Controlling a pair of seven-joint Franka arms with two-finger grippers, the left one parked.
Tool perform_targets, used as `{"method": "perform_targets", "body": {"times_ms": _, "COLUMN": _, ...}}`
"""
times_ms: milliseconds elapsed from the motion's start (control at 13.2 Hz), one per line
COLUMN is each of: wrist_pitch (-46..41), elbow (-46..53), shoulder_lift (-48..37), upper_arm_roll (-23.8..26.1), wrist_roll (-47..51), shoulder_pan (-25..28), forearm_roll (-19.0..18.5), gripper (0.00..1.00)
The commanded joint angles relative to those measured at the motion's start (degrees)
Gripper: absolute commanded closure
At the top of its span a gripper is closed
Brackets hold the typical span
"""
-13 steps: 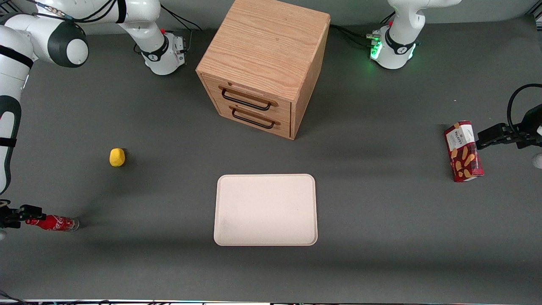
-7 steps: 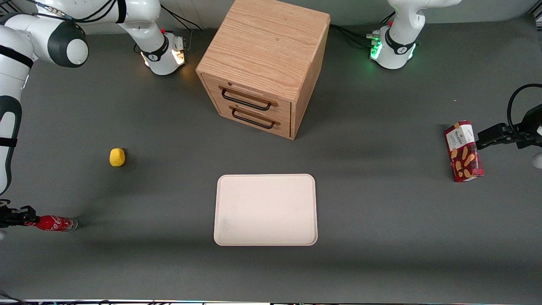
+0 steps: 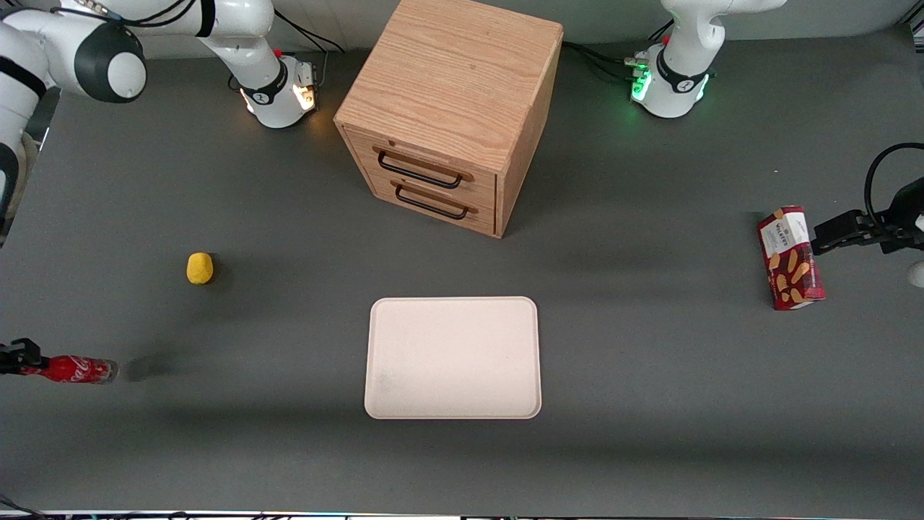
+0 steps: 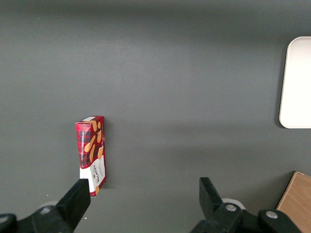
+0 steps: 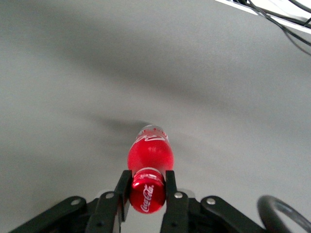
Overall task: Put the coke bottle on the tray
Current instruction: 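Close the right gripper on the bottle's cap end, then lift the bottle and carry it toward the white tray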
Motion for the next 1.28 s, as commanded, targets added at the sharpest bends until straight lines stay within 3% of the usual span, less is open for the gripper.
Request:
{"method": "perform_targets", "body": {"times_ms": 0, "wrist_pitch": -7.6, "elbow": -1.6, "shoulder_lift": -9.1, "upper_arm_roll": -0.8, "wrist_roll": 0.1, "shoulder_pan": 1.5, "forearm_roll": -2.3, "gripper": 0.85}}
{"method": "perform_targets", "body": {"times_ms": 378, "wrist_pitch": -16.6, "elbow": -1.6, "shoulder_lift": -21.2, "upper_arm_roll": -1.7, "wrist_roll": -0.5, "shoulder_pan": 3.1, "forearm_roll": -9.0, "gripper": 0.85}}
{"method": "perform_targets", "body": {"times_ms": 680, "wrist_pitch": -20.1, "elbow": -1.6, "shoulder_lift": -24.8, "upper_arm_roll": -2.0, "wrist_roll": 0.2, "shoulder_pan": 5.0, "forearm_roll": -9.7, "gripper": 0.85}}
{"method": "perform_targets", "body": {"times_ms": 907, "wrist_pitch": -22.5, "elbow": -1.5, "shoulder_lift": -25.4, "upper_arm_roll": -1.6, "wrist_roll": 7.5, "shoulder_pan": 11.2, "forearm_roll": -9.2, "gripper": 0.85}}
{"method": "perform_targets", "body": {"times_ms": 1209, "wrist_pitch": -24.7, "elbow": -1.0, "shoulder_lift": -26.0, "upper_arm_roll": -1.4, "wrist_roll": 23.7, "shoulder_pan": 24.5, "forearm_roll": -9.1, "gripper": 0.85}}
